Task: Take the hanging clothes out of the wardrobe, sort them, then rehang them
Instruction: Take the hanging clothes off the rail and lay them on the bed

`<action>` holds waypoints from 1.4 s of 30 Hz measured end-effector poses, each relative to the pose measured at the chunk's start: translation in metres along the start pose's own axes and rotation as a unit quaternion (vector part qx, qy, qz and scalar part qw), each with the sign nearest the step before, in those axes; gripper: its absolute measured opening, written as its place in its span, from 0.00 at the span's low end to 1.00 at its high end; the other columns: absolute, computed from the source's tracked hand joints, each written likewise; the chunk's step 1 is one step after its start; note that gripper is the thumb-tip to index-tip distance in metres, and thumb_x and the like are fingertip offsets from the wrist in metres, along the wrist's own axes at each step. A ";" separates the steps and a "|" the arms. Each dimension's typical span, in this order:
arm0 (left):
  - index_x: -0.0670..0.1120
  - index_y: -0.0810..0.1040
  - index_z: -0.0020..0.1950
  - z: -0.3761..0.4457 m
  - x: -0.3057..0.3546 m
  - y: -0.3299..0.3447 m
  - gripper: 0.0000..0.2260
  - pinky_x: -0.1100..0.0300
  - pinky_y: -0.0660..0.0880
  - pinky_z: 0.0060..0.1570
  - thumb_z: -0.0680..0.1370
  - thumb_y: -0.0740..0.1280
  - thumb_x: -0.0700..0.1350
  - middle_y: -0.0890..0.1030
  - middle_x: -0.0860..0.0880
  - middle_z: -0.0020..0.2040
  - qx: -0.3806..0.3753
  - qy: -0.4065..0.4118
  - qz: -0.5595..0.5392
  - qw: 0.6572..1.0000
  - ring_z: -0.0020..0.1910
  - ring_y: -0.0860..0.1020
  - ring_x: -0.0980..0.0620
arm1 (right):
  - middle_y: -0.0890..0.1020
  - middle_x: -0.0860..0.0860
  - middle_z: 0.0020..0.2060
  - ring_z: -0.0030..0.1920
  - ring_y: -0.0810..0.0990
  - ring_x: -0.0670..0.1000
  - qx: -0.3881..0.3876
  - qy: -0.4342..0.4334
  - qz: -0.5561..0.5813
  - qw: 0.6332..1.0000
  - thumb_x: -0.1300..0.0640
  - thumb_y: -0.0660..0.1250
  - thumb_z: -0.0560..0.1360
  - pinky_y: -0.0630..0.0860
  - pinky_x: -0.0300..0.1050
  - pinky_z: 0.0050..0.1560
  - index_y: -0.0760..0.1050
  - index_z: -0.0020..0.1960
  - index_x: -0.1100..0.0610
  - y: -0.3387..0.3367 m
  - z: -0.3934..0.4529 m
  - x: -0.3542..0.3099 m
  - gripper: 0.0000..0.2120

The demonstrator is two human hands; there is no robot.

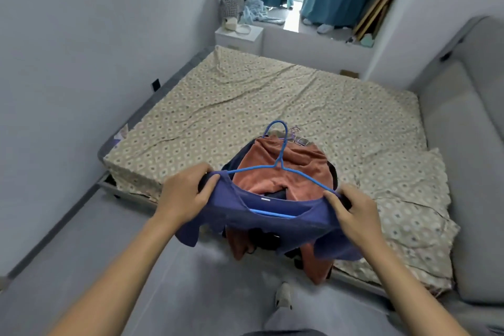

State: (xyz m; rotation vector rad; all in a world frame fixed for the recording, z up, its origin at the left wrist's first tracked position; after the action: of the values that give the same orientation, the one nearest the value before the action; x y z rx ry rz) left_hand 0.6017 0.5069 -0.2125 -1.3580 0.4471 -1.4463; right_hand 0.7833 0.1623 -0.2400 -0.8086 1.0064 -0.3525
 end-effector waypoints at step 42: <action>0.46 0.75 0.68 0.393 -0.097 0.468 0.18 0.43 0.74 0.56 0.80 0.68 0.49 0.73 0.38 0.59 -0.312 -0.136 0.087 0.936 0.60 0.74 0.34 | 0.83 0.55 0.52 0.53 0.81 0.56 -0.212 0.306 0.004 0.928 0.54 0.70 0.78 0.78 0.56 0.57 0.82 0.55 0.56 0.207 0.352 0.404 0.09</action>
State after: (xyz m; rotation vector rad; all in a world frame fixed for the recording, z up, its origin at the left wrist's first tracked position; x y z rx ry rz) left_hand 1.1282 0.5588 -0.5339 -1.9325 0.8676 -0.9771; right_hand 1.2716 0.2084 -0.5392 -1.1142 1.7105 -0.3953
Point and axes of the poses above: each hand's wrist, its own z-axis towards the middle knuckle, its own y-axis out of the palm, x = y × z, the point moved 6 cm from there along z, towards the middle knuckle
